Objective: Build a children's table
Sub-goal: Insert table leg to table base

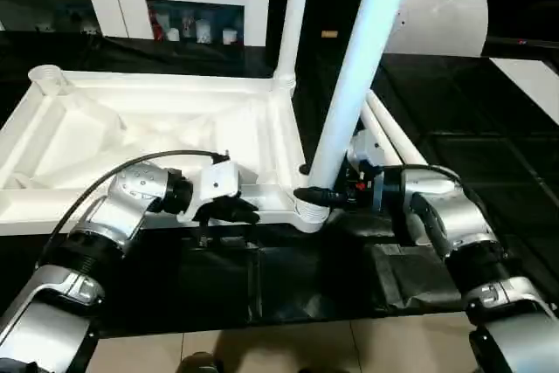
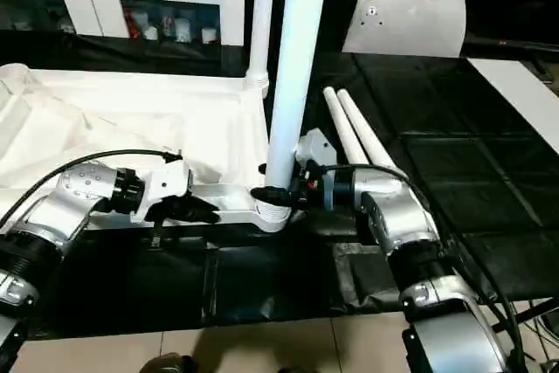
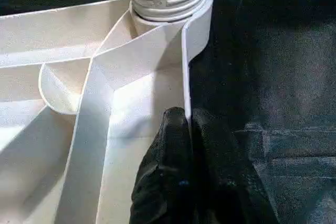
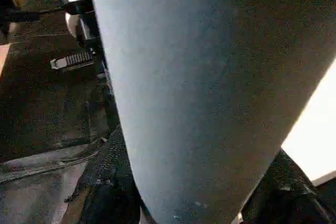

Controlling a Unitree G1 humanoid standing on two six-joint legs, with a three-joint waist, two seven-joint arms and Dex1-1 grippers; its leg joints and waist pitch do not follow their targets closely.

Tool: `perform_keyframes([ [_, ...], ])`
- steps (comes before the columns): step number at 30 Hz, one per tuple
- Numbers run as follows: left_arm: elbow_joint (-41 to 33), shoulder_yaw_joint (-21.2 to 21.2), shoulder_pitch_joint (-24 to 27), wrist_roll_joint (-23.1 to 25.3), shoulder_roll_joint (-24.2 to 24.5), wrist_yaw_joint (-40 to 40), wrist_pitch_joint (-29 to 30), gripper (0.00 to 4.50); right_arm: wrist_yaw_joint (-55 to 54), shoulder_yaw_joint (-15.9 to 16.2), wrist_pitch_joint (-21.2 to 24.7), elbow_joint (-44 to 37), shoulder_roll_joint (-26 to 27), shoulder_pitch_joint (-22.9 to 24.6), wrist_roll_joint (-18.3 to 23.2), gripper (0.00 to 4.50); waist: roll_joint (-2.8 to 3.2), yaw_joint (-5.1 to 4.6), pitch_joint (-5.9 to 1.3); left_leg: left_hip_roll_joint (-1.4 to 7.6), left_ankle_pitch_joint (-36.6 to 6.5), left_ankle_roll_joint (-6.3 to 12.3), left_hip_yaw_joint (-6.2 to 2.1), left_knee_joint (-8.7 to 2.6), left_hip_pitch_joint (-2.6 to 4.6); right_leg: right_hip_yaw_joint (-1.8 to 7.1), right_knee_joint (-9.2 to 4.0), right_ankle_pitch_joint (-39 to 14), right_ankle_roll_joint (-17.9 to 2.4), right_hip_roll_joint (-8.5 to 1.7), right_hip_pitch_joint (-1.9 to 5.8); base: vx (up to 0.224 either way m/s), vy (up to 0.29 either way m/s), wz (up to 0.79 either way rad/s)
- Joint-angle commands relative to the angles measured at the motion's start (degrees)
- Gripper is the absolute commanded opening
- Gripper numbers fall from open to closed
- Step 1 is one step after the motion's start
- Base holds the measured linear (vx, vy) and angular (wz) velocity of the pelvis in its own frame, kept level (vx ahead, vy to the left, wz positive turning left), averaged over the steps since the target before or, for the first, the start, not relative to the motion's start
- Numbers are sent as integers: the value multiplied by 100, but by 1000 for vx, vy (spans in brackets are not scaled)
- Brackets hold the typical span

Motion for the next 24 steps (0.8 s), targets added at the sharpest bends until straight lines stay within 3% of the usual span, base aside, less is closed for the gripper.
perform_keyframes([
  [1,146,330,-122,94,176,330,69,0,-10,205,317,505,-166,465,-369,191,134,-39,-290,368,-2200,-184,-184,-427,183,286,-507,-2104,-995,-503,97,0,0,0],
  [6,11,486,4,-7,181,490,272,0,-490,71,310,481,30,532,-296,191,171,-77,-213,360,-2631,-261,-227,-452,220,293,-583,-2755,-870,-523,41,0,0,0],
  [9,-480,735,232,-187,120,874,810,0,-1159,-79,342,632,255,462,-330,191,165,-126,-188,368,-2799,-333,-258,-463,220,292,-597,-3133,-804,-549,16,0,0,0],
  [11,-1573,1026,751,-484,-79,1416,1778,0,-2027,-142,294,972,548,311,-520,191,141,-233,-134,358,-3036,-367,-304,-459,221,268,-651,-3669,-682,-564,-33,-52,7,-5],
  [12,-1815,1070,870,-552,-131,1515,1980,0,-2191,-139,307,1023,608,284,-567,191,147,-304,-121,334,-3054,-357,-328,-468,185,231,-668,-3851,-605,-543,-24,-51,17,-10],
  [15,-2482,1153,1207,-595,-378,1949,2555,0,-2776,-183,325,1275,862,117,-649,191,149,-431,-114,339,-3094,-356,-346,-486,148,214,-667,-3841,-569,-534,-8,0,0,0],
  [16,-2874,1186,1388,-512,-612,2305,2959,0,-3144,-232,365,1435,1057,-20,-661,191,120,-463,-88,303,-3162,-302,-331,-473,171,199,-736,-4024,-457,-504,-53,0,0,0],
  [17,-3134,1186,1502,-452,-789,2535,3209,0,-3405,-270,406,1554,1197,-128,-663,191,93,-492,-91,309,-3168,-305,-330,-451,188,205,-729,-4049,-472,-531,-67,0,0,0],
  [19,-3789,1159,1675,-269,-1372,3238,3965,0,-3991,-381,493,1875,1566,-447,-582,191,141,-605,-32,299,-3385,-327,-373,-449,233,117,-813,-4303,-358,-514,-95,-49,42,-14],
  [20,-3927,1116,1653,-247,-1557,3386,4122,0,-4119,-379,510,1958,1659,-546,-588,191,158,-664,-23,290,-3647,-356,-410,-481,230,29,-834,-4162,-275,-465,-48,-42,51,-17],
  [21,-4049,1083,1643,-244,-1656,3473,4258,0,-4201,-368,510,2017,1710,-607,-600,191,218,-704,-28,319,-3961,-406,-456,-550,204,-24,-779,-3696,-324,-429,10,-30,67,-17],
  [22,-4138,1053,1609,-195,-1768,3594,4373,0,-4271,-378,524,2058,1773,-664,-585,191,170,-727,-18,331,-4106,-391,-456,-589,201,-50,-789,-3550,-334,-411,15,-22,53,-14],
  [23,-4231,1044,1525,-192,-1927,3753,4541,0,-4340,-404,580,2108,1843,-727,-555,191,187,-736,-9,331,-4227,-395,-469,-612,199,-74,-770,-3436,-339,-409,31,-22,53,-14],
  [24,-4312,1052,1412,-189,-2103,3938,4708,0,-4394,-431,635,2156,1908,-782,-523,191,183,-728,5,303,-4377,-405,-436,-596,265,-65,-832,-3491,-333,-431,-36,0,0,0],
])
